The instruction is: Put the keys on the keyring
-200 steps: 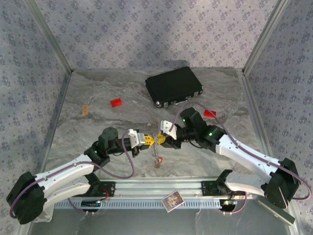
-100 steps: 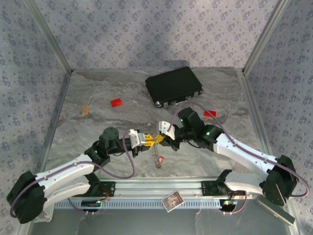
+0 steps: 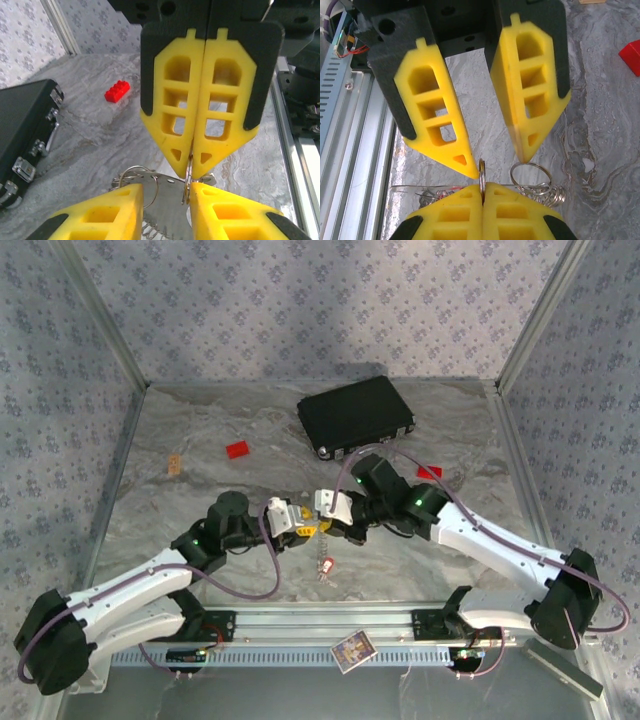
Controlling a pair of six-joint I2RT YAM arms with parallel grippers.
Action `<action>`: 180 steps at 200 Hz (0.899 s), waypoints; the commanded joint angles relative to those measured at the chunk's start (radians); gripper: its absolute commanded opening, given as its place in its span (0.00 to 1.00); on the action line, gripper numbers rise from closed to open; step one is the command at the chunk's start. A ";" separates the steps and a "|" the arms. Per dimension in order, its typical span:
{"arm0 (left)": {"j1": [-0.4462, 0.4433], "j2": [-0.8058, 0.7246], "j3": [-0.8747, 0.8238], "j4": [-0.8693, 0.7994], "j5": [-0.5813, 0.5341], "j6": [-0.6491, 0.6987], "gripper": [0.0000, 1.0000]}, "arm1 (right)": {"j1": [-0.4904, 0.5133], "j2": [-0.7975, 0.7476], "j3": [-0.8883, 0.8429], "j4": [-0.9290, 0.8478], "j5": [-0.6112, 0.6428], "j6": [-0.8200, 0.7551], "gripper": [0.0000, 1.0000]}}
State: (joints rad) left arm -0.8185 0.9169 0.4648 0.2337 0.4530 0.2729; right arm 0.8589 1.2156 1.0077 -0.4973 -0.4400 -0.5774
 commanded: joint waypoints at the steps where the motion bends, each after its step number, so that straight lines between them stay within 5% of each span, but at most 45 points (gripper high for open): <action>1: -0.005 0.012 0.037 -0.013 0.019 0.020 0.28 | 0.015 0.010 0.046 -0.020 0.018 -0.026 0.00; 29: -0.006 0.020 0.038 -0.012 0.029 0.020 0.23 | 0.029 0.022 0.058 -0.014 0.014 -0.028 0.00; 76: -0.005 0.020 0.038 -0.007 0.044 0.023 0.00 | 0.031 0.010 0.043 0.008 -0.001 -0.019 0.04; 122: -0.006 -0.011 -0.013 0.086 0.042 -0.012 0.00 | -0.043 -0.086 -0.086 0.133 -0.086 0.058 0.27; 180: -0.005 -0.012 -0.097 0.286 0.045 -0.095 0.00 | -0.093 -0.169 -0.224 0.298 -0.158 0.161 0.31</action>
State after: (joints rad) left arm -0.8223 0.9218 0.3870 0.3683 0.4824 0.2230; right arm 0.7738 1.0843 0.8230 -0.2962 -0.5411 -0.4793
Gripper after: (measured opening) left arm 0.046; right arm 0.309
